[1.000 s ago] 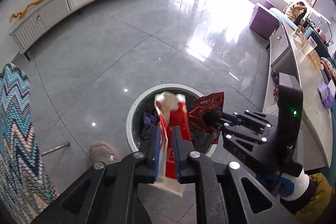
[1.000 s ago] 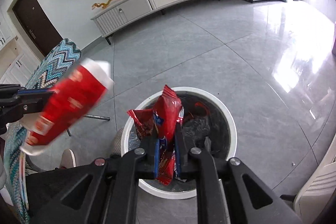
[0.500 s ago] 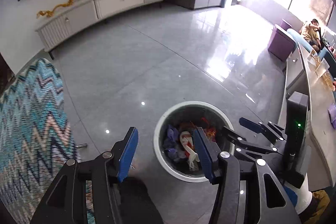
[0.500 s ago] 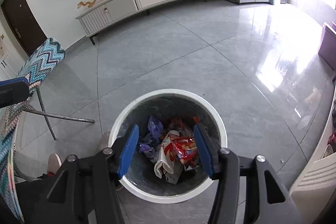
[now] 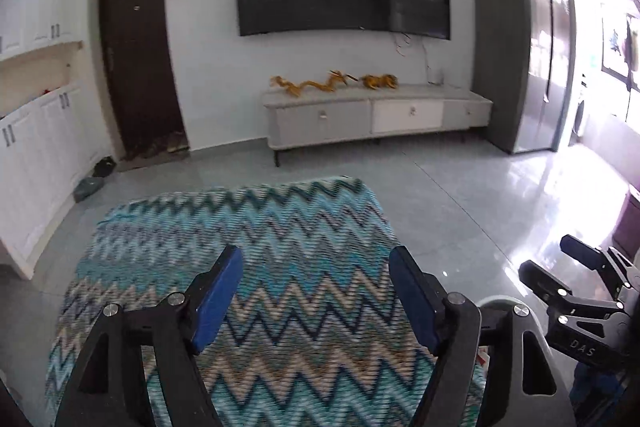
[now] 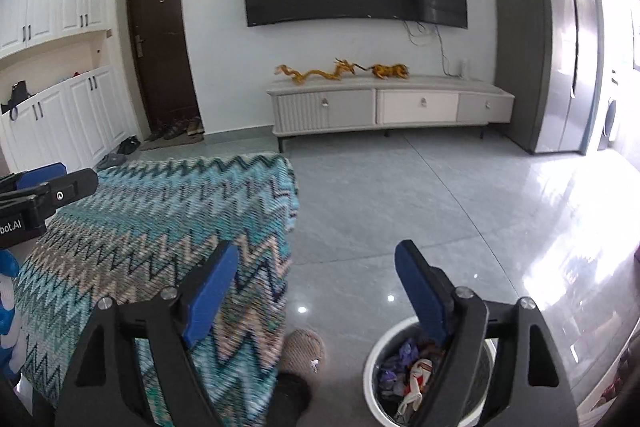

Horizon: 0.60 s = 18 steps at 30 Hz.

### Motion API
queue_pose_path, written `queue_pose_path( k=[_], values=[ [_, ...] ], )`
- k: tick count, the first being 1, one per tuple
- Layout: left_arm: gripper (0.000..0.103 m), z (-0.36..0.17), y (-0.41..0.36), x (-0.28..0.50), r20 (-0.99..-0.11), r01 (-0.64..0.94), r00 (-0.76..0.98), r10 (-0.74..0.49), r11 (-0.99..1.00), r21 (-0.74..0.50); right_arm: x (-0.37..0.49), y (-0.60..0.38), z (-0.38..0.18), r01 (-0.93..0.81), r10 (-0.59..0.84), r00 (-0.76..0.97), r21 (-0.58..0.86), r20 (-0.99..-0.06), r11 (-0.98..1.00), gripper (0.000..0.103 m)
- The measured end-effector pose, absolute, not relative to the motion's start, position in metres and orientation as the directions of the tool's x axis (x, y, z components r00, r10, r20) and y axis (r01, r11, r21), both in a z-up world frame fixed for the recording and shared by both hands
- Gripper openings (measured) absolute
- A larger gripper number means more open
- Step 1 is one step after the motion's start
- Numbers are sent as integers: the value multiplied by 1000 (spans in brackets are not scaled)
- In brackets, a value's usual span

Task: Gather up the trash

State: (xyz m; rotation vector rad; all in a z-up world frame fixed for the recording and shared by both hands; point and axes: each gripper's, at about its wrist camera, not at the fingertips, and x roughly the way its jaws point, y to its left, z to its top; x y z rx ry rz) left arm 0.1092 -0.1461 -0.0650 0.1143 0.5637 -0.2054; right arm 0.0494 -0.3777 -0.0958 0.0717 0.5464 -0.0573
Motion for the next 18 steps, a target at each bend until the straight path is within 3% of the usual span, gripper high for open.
queue_pose_path(
  k=[10, 18],
  values=[
    [102, -19, -15, 75, -362, -79, 927, 101, 994, 75, 57, -277, -37, -20, 10, 912, -18, -409, 1000, 91],
    [103, -16, 25, 65, -318, -212, 923, 215, 976, 45, 55, -242, -23, -2, -33, 932, -98, -360, 995, 95]
  ],
)
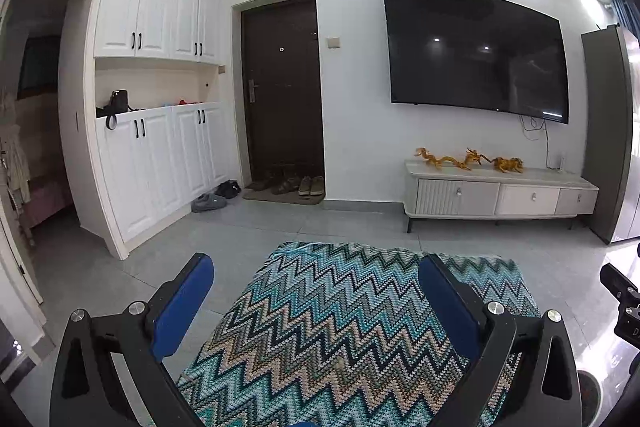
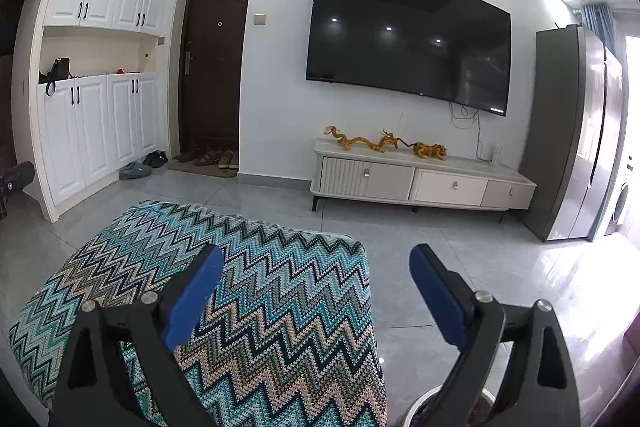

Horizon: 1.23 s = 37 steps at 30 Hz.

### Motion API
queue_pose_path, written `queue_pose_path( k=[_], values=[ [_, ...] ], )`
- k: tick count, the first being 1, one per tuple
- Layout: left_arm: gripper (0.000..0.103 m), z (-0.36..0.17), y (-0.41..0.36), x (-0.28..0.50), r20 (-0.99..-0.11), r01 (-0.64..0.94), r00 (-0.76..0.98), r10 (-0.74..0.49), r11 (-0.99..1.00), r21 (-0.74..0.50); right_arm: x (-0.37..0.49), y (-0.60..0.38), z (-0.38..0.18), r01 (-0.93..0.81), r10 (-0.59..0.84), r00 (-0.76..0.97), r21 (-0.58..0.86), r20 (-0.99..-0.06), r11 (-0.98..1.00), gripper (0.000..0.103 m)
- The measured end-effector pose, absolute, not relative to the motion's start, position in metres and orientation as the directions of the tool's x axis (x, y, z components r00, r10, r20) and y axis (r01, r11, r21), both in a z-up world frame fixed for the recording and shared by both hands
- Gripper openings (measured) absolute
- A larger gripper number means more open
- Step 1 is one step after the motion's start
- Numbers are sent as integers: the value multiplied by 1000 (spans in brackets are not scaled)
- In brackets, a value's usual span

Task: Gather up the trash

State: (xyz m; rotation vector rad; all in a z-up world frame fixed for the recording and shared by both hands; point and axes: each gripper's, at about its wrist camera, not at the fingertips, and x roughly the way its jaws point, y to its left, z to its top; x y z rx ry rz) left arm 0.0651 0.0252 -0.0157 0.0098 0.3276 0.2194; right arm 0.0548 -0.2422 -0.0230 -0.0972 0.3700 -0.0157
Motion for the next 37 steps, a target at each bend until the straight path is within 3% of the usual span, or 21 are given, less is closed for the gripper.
queue_pose_path(
  k=[19, 37],
  values=[
    [103, -19, 11, 51, -266, -177, 946, 188, 982, 66, 45, -258, -24, 105, -134, 940, -107, -315, 989, 95],
    [103, -18, 5, 54, -295, -137, 944, 147, 989, 55, 42, -258, -27, 114, -143, 938, -110, -317, 987, 95]
  ],
)
